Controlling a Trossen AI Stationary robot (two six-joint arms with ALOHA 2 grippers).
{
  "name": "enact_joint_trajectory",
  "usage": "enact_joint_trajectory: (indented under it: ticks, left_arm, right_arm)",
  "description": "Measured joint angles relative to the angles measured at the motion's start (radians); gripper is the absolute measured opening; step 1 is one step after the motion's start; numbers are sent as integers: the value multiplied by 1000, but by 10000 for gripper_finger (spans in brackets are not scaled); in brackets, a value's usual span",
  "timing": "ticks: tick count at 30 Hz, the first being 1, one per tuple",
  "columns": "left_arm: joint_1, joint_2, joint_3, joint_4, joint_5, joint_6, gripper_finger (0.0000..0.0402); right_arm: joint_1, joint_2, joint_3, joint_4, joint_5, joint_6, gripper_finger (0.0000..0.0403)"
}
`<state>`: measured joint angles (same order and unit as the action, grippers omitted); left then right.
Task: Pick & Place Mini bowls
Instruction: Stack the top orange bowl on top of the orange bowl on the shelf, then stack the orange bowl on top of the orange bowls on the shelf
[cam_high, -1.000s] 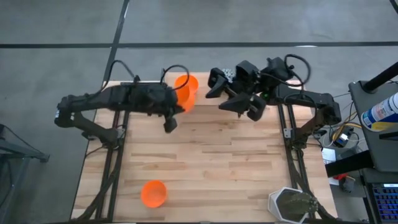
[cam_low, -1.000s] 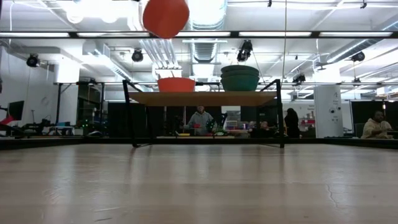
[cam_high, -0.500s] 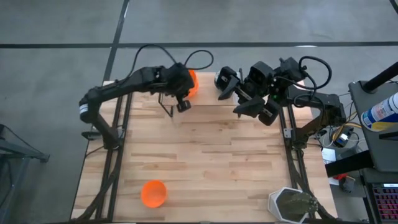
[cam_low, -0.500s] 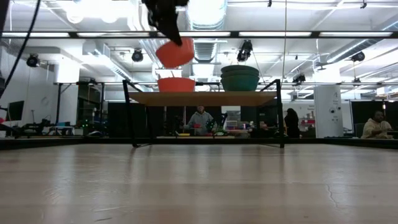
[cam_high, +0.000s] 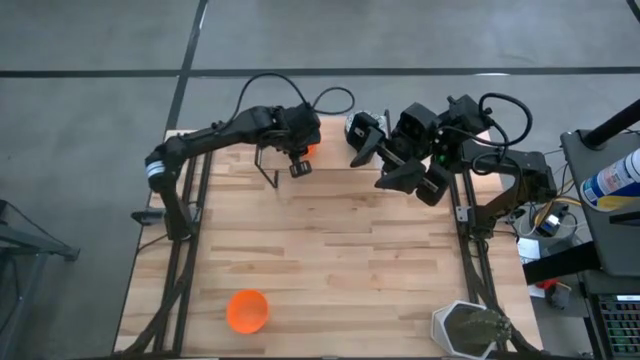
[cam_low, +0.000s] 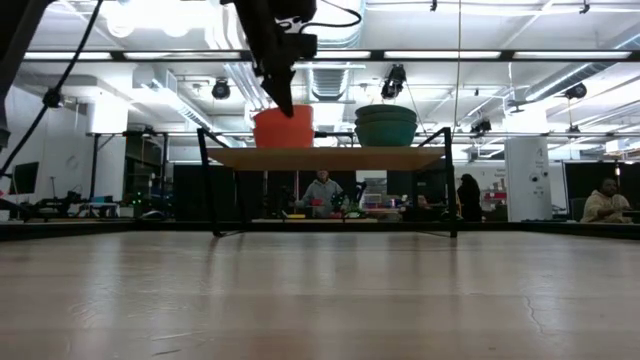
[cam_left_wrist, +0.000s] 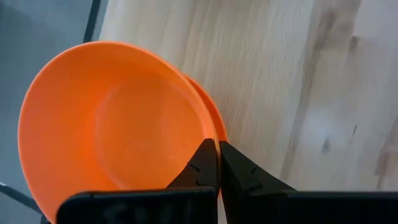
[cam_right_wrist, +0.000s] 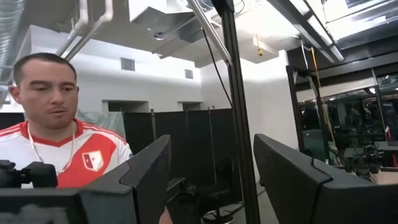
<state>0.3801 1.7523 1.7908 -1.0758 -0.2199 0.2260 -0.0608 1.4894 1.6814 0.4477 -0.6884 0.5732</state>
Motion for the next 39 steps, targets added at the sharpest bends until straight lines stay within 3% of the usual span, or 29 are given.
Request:
enact_joint_trajectory:
  ticks: [13,21,27,29,39]
  left_arm:
    - [3,5,-7,3,-10,-21,21]
    - [12,3,-8,5,26,-45,85]
    - [15,-3,5,-13,-159,-44,116]
    - [15,-17,19,-24,-169,-70,117]
    - [-64,-185,22,-98,91,-414,117]
  right_arm:
    - [0,0,0,-2,-25,3,224]
    - [-1,0,0,-2,-27,-1,224]
    - [-1,0,0,-2,-27,-1,224]
    - [-1,0,0,-2,-27,-2,224]
    - [-2,0,0,-2,-50,-6,224]
